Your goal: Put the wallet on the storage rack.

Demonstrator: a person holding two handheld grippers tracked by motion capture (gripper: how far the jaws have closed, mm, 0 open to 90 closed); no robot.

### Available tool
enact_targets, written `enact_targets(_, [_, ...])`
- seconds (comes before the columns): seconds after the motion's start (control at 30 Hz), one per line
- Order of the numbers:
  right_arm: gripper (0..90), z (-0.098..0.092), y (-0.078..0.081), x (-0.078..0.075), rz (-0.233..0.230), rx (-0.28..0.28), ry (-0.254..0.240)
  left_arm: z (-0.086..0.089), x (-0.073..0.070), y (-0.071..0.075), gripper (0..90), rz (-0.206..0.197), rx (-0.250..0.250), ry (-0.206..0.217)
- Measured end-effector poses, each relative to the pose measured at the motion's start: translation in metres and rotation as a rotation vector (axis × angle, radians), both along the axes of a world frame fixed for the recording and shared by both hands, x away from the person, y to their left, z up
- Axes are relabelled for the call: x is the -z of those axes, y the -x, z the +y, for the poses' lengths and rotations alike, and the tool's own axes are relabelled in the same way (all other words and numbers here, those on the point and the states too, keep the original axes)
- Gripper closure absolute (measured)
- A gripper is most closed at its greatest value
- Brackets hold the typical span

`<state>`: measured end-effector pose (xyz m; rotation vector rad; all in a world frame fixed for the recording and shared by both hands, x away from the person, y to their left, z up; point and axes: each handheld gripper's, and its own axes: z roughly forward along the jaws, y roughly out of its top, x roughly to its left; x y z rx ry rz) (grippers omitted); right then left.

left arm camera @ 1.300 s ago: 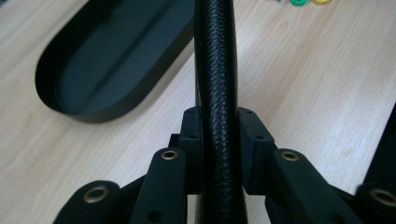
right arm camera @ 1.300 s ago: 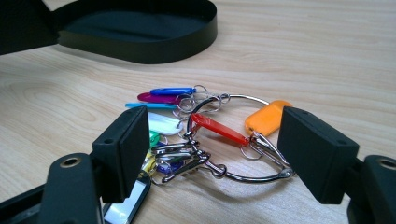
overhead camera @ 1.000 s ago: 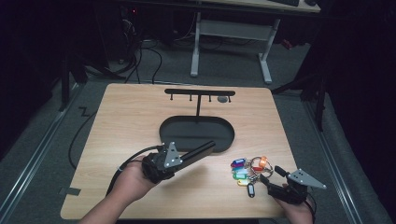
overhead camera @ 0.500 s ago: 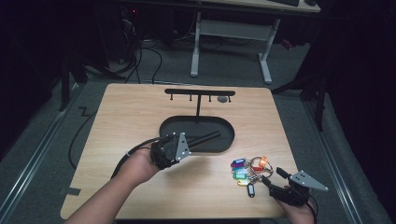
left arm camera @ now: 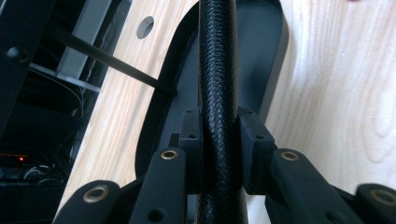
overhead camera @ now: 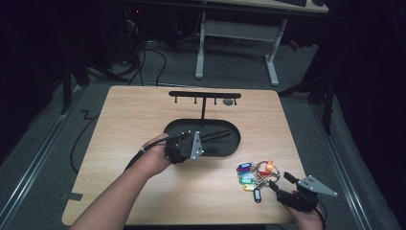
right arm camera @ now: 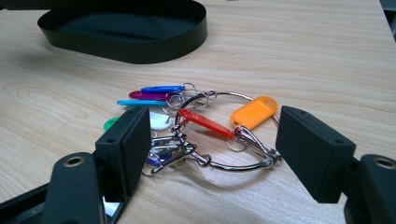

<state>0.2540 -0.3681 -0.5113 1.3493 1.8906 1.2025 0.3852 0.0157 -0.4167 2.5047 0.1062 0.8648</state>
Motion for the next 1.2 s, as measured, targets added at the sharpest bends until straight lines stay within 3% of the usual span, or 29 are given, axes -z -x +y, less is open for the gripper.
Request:
enact_targets(0.17, [27.2,-0.001,0.0,0.0,-0.003,-0.001,0.0,-0.007,0.007,-0.012,74.4,-0.014,-0.001,-0.021])
enact_targets(0.53, [27.1,-0.001,0.001,0.0,0.001,0.004,-0.012,-0.013,0.004,-0.025,74.4,-0.047,0.012,-0.058])
enact_targets(1.2, [27.2,0.0,0.001,0.003,0.006,-0.001,-0.009,-0.018,0.017,-0.049,74.4,-0.064,0.009,-0.07])
